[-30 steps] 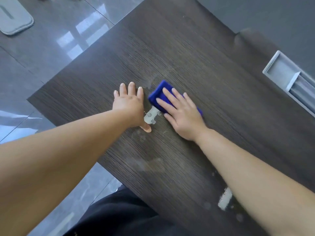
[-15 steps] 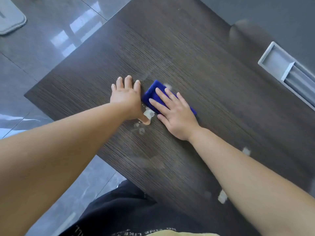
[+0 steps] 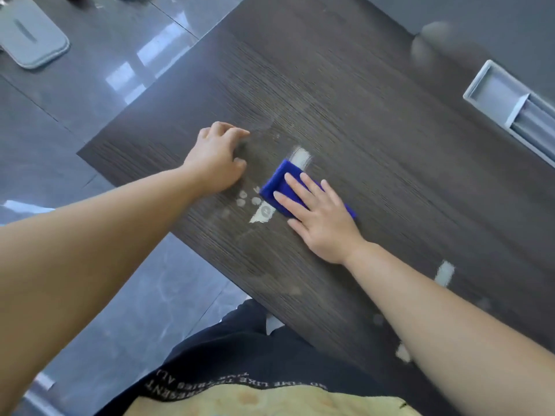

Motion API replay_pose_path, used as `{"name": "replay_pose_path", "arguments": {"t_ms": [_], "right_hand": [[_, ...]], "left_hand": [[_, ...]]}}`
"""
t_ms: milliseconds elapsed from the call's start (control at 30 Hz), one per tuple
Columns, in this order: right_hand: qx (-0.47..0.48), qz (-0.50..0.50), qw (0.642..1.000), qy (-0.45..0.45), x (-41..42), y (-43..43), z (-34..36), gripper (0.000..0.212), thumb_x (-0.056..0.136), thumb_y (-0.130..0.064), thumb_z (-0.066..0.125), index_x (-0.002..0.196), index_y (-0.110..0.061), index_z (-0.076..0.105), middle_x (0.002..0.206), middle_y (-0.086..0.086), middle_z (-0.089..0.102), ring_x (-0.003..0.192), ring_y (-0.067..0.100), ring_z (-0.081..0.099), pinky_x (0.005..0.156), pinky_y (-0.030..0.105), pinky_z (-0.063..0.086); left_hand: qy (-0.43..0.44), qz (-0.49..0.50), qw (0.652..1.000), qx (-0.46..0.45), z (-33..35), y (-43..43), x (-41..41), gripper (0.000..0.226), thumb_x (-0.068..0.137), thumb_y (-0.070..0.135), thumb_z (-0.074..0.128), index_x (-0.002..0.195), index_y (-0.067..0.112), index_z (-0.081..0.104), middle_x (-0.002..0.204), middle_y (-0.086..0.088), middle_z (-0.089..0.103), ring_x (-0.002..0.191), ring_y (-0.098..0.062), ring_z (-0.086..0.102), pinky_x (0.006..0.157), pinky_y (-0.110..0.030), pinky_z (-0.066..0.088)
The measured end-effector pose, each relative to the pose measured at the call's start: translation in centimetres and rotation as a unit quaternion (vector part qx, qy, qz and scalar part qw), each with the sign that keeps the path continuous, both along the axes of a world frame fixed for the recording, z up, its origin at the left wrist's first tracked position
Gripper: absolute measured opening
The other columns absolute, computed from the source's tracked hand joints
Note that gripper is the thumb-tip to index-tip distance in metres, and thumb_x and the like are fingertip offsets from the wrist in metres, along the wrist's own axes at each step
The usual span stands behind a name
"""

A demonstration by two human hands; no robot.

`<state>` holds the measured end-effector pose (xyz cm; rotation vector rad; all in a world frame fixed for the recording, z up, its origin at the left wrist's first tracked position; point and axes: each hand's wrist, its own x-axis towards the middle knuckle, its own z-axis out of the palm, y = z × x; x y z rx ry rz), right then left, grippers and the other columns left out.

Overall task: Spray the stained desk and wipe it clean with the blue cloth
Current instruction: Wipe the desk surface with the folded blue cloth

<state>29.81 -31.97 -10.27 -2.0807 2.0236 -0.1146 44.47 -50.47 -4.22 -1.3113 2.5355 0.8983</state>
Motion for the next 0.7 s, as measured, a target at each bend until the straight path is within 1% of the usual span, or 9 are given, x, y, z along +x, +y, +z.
{"name": "replay_pose_path", "arguments": {"t_ms": [67,133,233,300,400,467,533,600,700], "right_hand": [[-0.005,-0.007,1.000,0.007,-2.0,0.9,0.0,0.048,0.094,-0.038,0.033,0.140,-0.028,0.041,0.151,0.003,0.032,0.139,0.028,0.029,0.112,0.050,0.021],[-0.011,-0.153,0.988,0.014,-2.9,-0.6,0.0,0.048,0.096,-0.034,0.035,0.144,-0.028,0.035,0.155,0.003,0.025,0.142,0.029,0.023,0.113,0.052,0.019],[0.011,-0.360,0.932,0.028,-0.5,-5.0,0.1,0.052,0.100,-0.034,0.031,0.150,-0.028,0.016,0.159,0.004,0.005,0.145,0.026,0.005,0.116,0.049,0.006],[0.008,-0.340,0.940,0.025,2.5,-6.7,-0.1,0.054,0.099,-0.037,0.031,0.150,-0.025,0.017,0.159,0.007,0.007,0.145,0.029,0.008,0.115,0.050,0.008],[-0.034,-0.125,0.991,0.021,6.4,-4.7,-0.5,0.053,0.092,-0.038,0.033,0.142,-0.023,0.039,0.152,0.010,0.030,0.138,0.034,0.030,0.109,0.054,0.025],[-0.027,0.033,0.999,0.010,6.0,-1.3,-0.5,0.048,0.093,-0.037,0.037,0.139,-0.027,0.044,0.150,0.007,0.035,0.136,0.032,0.034,0.110,0.051,0.026],[-0.029,0.122,0.992,0.006,2.5,1.4,-0.3,0.044,0.094,-0.036,0.039,0.138,-0.031,0.043,0.150,0.004,0.036,0.137,0.028,0.034,0.112,0.047,0.022],[-0.041,0.095,0.994,0.030,-1.4,2.3,-0.2,0.045,0.093,-0.035,0.037,0.138,-0.031,0.040,0.149,0.004,0.037,0.136,0.027,0.033,0.110,0.046,0.021],[-0.016,-0.160,0.987,0.023,-2.2,0.8,-0.1,0.051,0.094,-0.036,0.030,0.144,-0.025,0.036,0.154,0.007,0.027,0.140,0.031,0.025,0.111,0.053,0.021]], "left_hand": [[0.004,0.011,1.000,-0.009,0.1,1.0,1.1,0.051,0.088,0.013,0.047,0.138,0.021,0.042,0.144,-0.004,0.033,0.136,-0.028,0.020,0.111,-0.038,0.023],[-0.009,0.018,1.000,-0.011,-0.1,2.1,2.1,0.048,0.089,0.014,0.045,0.136,0.020,0.045,0.143,-0.003,0.034,0.135,-0.027,0.019,0.111,-0.038,0.023],[-0.025,0.049,0.998,0.001,-0.5,3.7,3.5,0.048,0.090,0.017,0.044,0.138,0.020,0.042,0.144,-0.004,0.033,0.136,-0.028,0.018,0.111,-0.040,0.023],[-0.017,0.068,0.998,-0.001,-0.9,4.5,4.1,0.049,0.090,0.016,0.045,0.139,0.018,0.040,0.143,-0.006,0.033,0.136,-0.027,0.018,0.112,-0.039,0.022],[0.019,0.084,0.996,-0.018,-1.2,5.2,4.8,0.050,0.087,0.011,0.047,0.137,0.014,0.043,0.141,-0.008,0.036,0.134,-0.028,0.021,0.112,-0.035,0.019],[0.033,0.075,0.996,-0.027,-1.3,5.5,4.9,0.050,0.087,0.007,0.047,0.137,0.013,0.044,0.142,-0.008,0.037,0.135,-0.027,0.021,0.112,-0.036,0.020],[0.038,0.045,0.998,-0.037,-1.3,5.9,4.7,0.052,0.087,0.005,0.046,0.137,0.015,0.044,0.142,-0.006,0.037,0.136,-0.027,0.021,0.111,-0.037,0.023],[0.037,0.022,0.998,-0.045,-1.3,6.4,4.5,0.053,0.085,0.005,0.046,0.137,0.017,0.044,0.142,-0.003,0.038,0.135,-0.026,0.022,0.110,-0.035,0.024],[0.038,0.015,0.997,-0.067,-1.7,7.3,4.3,0.052,0.085,0.006,0.047,0.136,0.017,0.047,0.140,-0.004,0.042,0.134,-0.026,0.026,0.109,-0.033,0.023]]}}
